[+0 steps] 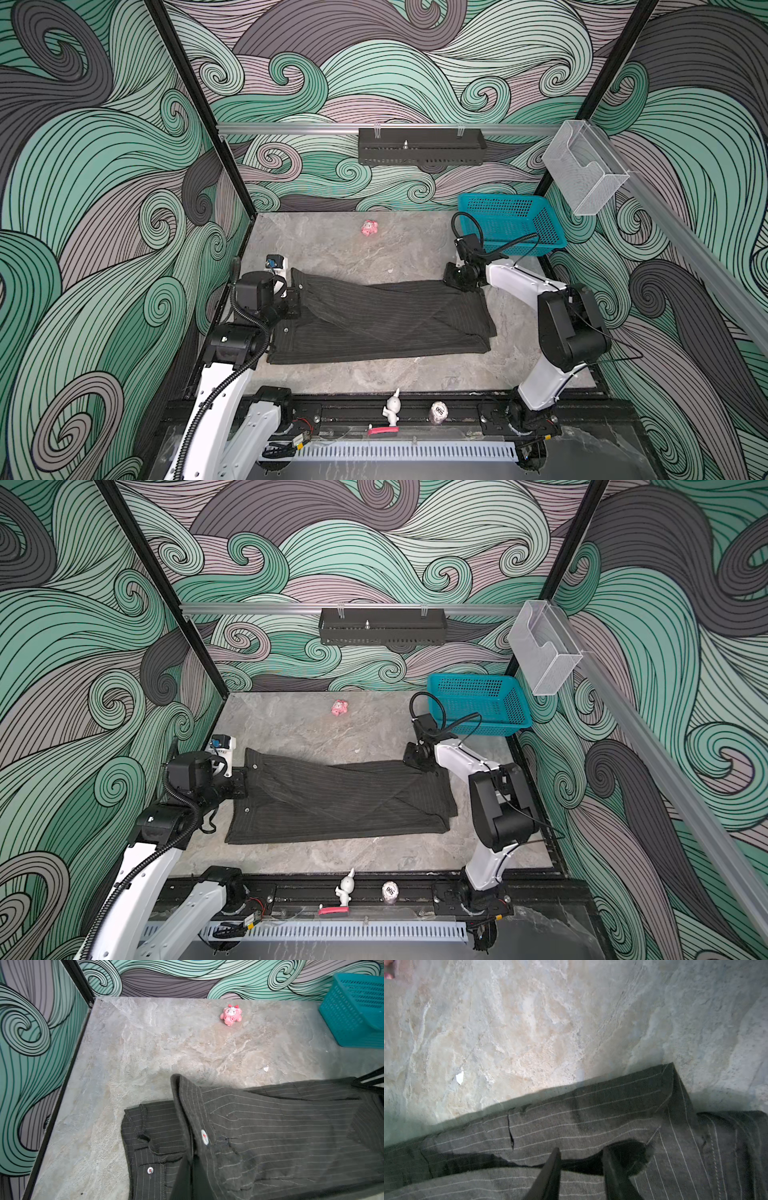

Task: Fold and stack the long sleeve shirts

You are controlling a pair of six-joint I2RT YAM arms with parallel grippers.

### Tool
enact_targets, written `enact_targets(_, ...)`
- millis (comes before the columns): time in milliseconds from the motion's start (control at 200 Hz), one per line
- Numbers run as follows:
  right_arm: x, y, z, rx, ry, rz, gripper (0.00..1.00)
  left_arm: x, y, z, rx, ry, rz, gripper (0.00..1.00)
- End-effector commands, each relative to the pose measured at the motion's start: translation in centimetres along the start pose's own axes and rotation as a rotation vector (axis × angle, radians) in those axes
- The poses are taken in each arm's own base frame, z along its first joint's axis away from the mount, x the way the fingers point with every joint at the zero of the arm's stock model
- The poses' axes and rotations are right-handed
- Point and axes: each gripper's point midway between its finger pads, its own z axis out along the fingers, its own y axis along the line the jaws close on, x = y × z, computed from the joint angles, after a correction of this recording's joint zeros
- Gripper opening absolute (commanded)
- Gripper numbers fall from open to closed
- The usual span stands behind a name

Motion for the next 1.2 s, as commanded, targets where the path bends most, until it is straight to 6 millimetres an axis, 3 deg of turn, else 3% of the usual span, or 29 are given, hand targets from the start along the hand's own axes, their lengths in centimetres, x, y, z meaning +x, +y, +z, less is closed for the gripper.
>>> enact_targets(0, 0.6, -2.1, 1.4, 0.075, 0.046, 0.006, 0.25, -1.7, 1.7, 0.1, -0.090, -0.072, 0.000, 0.00)
enact_targets(255, 1.2, -5.3, 3.2, 0.177, 0.088, 0.032, 0.11, -0.1, 4.1, 2.4, -0.211, 0.008, -0.010, 0.00)
enact_targets(490, 1.3, -6.2, 3.5, 0.203, 0.102, 0.041, 0.09, 2.8, 6.1, 4.8, -0.289, 0.160, -0.043, 0.00)
enact_targets(801, 0.7, -6.2, 3.2, 0.205, 0.097, 0.034, 0.06, 5.6, 7.5, 7.1, -0.310, 0.333, -0.077, 0.00)
enact_targets(1141, -0.1, -3.9, 1.7, 0.142, 0.082, 0.015, 0.07, 8.1, 8.5, 8.6, -0.353, 0.557, -0.064, 0.00)
enact_targets(1196, -0.1, -3.5, 1.4, 0.132, 0.081, 0.003, 0.08, 7.9, 8.8, 8.5, -0.367, 0.548, -0.066, 0.08)
